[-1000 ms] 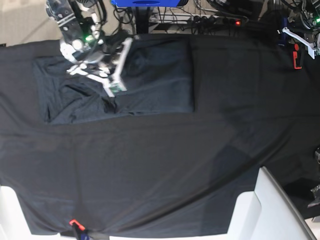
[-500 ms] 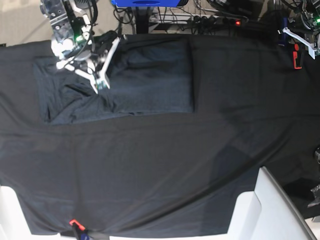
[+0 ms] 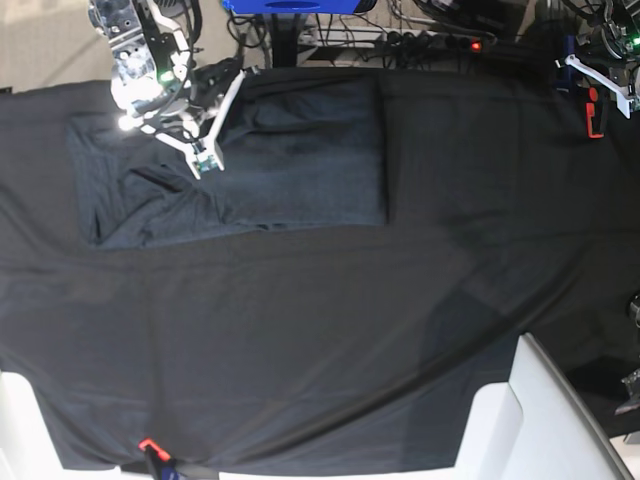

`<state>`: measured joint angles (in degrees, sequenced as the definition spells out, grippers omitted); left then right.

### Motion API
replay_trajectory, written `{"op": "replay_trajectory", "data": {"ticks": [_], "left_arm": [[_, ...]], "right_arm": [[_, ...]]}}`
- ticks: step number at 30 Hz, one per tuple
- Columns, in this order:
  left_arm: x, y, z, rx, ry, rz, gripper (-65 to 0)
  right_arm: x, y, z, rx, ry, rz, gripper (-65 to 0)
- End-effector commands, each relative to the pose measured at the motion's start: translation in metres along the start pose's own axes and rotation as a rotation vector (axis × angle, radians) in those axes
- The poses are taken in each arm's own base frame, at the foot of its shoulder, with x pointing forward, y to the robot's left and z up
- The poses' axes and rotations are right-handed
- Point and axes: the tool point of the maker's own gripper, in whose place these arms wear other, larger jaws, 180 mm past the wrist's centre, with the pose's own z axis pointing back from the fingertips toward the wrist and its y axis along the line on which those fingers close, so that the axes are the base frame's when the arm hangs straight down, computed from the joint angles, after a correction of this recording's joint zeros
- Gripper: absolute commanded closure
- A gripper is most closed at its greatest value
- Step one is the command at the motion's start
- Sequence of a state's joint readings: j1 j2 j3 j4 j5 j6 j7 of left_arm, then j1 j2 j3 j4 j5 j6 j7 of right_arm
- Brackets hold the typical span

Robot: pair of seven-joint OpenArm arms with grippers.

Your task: Fold the T-shirt properly

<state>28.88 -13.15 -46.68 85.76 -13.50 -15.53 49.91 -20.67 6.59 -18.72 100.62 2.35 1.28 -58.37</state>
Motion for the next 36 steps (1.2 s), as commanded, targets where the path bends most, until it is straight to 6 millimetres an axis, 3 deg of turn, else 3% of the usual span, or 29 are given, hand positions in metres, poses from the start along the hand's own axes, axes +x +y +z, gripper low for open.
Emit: {"op": "replay_trajectory", "data": {"ticks": [1, 4, 6, 9, 15, 18, 25, 31, 36], "left_arm": [[0.007, 0.008, 0.004, 0.019, -0.021, -0.016, 0.0], [0.007, 0.008, 0.004, 0.019, -0.021, -0.016, 0.0], [0.007, 0.008, 0.004, 0.019, -0.021, -0.016, 0.0], [0.007, 0.008, 0.004, 0.019, -0.021, -0.016, 0.0], [0.006, 0.009, 0.004, 0.020, -0.020, -0.017, 0.0], [0.006, 0.009, 0.004, 0.020, -0.020, -0.017, 0.0], [0.006, 0.009, 0.004, 0.020, -0.020, -0.017, 0.0], [0.006, 0.009, 0.004, 0.020, -0.020, -0.017, 0.0], [0.006, 0.009, 0.004, 0.020, -0.020, -0.017, 0.0]], "right_arm": [[0.006, -0.003, 0.003, -0.007, -0.020, -0.001, -20.0], [0.008, -0.003, 0.003, -0.008, -0.029, 0.000, -31.2], [0.011, -0.004, 0.004, -0.010, -0.038, 0.000, -35.3], [0.022, -0.011, 0.004, -0.026, -0.058, -0.003, -35.4], [0.035, -0.064, 0.010, -0.135, -0.093, -0.124, -35.4], [0.037, -0.076, 0.012, -0.160, -0.096, -0.125, -35.4], [0.025, -0.073, 0.012, -0.152, -0.062, -0.128, -35.4], [0.018, -0.057, 0.031, -0.127, -0.078, -0.125, -35.4], [0.024, -0.055, 0.042, -0.125, -0.111, -0.125, -35.4]]}}
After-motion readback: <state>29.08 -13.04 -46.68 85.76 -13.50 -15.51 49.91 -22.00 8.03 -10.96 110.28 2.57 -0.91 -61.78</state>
